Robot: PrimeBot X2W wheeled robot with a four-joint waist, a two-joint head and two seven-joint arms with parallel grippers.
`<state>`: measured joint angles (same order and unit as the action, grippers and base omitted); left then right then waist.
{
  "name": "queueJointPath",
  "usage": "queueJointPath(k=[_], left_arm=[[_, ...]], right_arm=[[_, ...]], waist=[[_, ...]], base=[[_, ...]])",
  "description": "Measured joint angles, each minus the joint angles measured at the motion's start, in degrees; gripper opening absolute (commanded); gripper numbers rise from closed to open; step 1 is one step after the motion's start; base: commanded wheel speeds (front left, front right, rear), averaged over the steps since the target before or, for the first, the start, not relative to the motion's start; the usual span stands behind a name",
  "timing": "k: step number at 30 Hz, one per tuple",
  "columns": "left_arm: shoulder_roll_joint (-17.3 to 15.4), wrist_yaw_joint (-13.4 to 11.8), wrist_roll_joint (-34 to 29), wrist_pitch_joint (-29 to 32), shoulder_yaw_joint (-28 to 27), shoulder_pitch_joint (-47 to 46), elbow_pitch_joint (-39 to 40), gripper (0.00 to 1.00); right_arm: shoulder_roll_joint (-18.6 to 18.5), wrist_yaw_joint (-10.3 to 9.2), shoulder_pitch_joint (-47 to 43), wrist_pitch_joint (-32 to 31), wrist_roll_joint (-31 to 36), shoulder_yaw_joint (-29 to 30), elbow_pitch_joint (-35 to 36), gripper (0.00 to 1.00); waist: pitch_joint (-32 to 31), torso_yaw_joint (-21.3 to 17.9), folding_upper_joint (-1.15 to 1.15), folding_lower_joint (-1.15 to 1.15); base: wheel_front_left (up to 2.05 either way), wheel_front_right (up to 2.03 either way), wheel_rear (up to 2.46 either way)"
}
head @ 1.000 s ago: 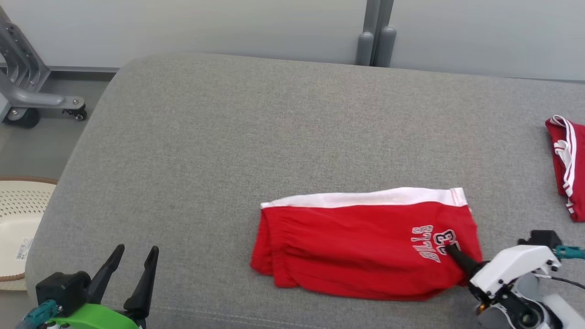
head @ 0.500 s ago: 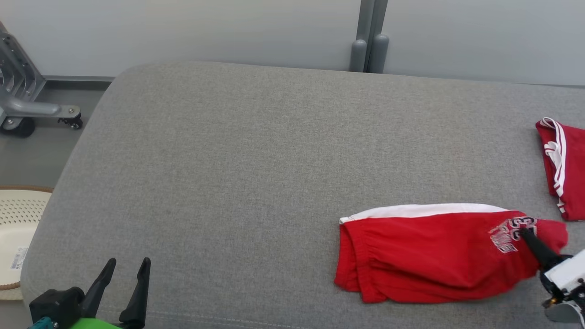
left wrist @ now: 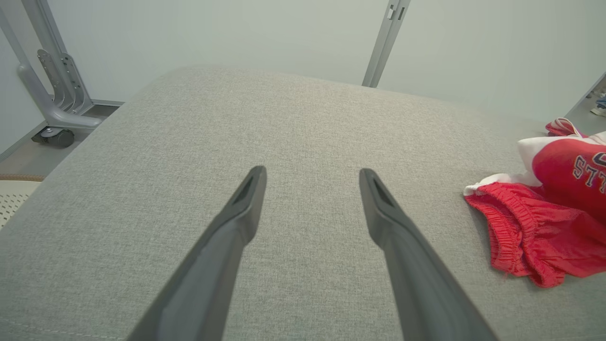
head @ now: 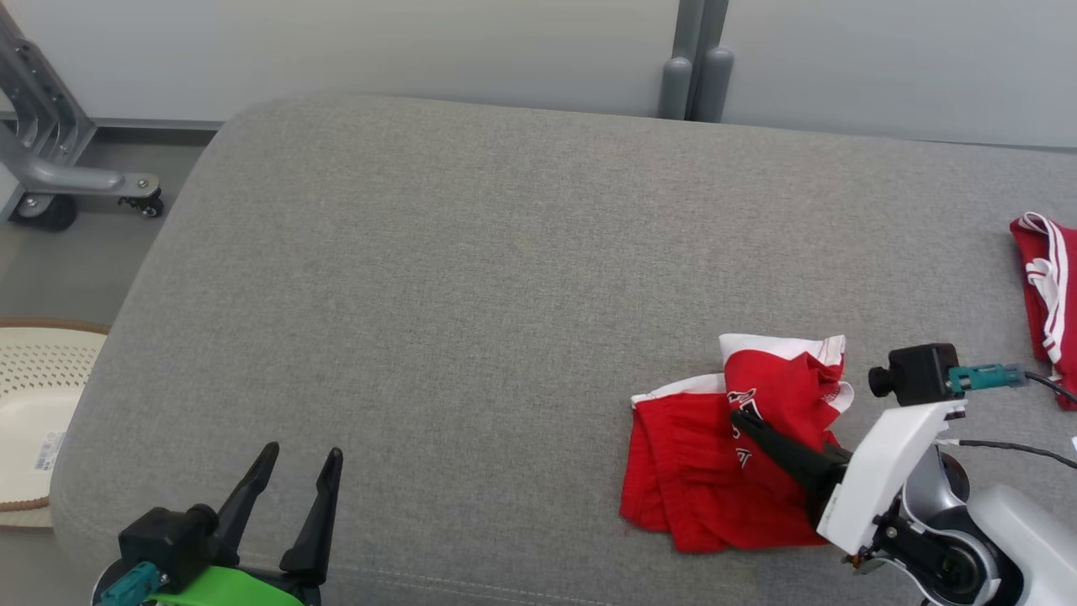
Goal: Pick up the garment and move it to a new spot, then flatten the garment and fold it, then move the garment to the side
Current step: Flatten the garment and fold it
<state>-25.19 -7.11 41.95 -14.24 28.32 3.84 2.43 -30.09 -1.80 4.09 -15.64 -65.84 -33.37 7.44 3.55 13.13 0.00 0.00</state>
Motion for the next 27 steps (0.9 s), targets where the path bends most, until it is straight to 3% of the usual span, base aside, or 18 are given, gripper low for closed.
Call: queueJointPath(k=[4,9,10,11,14,15,16,27], left_arm=[[0.9,0.0,-0.4,0.0,1.4,-0.9,-0.1,1.00],[1.2,0.1,-0.4,0.2,2.1,-1.6,-0.8,1.00],[1.3,0.1,-0.4,0.2,2.0,-1.7,-1.0,1.00],[1.3,0.1,-0.4,0.1,1.8,-1.8,-1.2,1.00],[1.3,0.1,-0.4,0.2,1.6,-1.8,-2.0,1.00],[1.4,0.1,-0.4,0.2,1.5,-1.8,-2.0,1.00],[1.6,0.1,-0.3,0.2,1.4,-1.8,-2.2,1.00],[1.7,0.1,-0.3,0.7,1.2,-1.8,-3.3,1.00]], right_arm=[[1.5,-2.80,3.1,-2.1,3.7,-2.9,-1.7,0.00],[4.3,-3.54,5.5,-4.4,5.5,-5.8,-2.9,0.00],[4.6,-3.86,5.9,-4.9,6.0,-6.4,-3.3,0.05],[4.8,-3.87,6.4,-5.5,6.6,-7.0,-3.8,0.20],[5.5,-3.96,7.5,-7.0,7.1,-8.5,-5.1,0.47],[5.8,-4.13,7.6,-7.3,7.5,-8.9,-5.5,0.92],[6.1,-4.23,7.8,-7.6,7.9,-9.2,-5.9,1.00],[8.1,-4.30,12.8,-11.3,11.0,-13.1,-5.4,1.00]], waist=[[0.7,1.4,0.00,0.00],[1.6,3.2,0.00,0.00],[1.8,3.5,0.00,0.00],[2.0,3.8,0.00,0.00],[2.3,4.4,0.00,0.00],[2.3,4.4,0.00,0.00],[2.3,4.4,0.00,0.00],[0.8,2.2,0.00,0.00]], base=[[0.00,0.00,0.00],[0.00,0.00,0.00],[0.00,0.00,0.00],[0.00,0.00,0.00],[0.00,0.00,0.00],[0.00,0.00,0.00],[0.00,0.00,0.00],[0.00,0.00,0.00]])
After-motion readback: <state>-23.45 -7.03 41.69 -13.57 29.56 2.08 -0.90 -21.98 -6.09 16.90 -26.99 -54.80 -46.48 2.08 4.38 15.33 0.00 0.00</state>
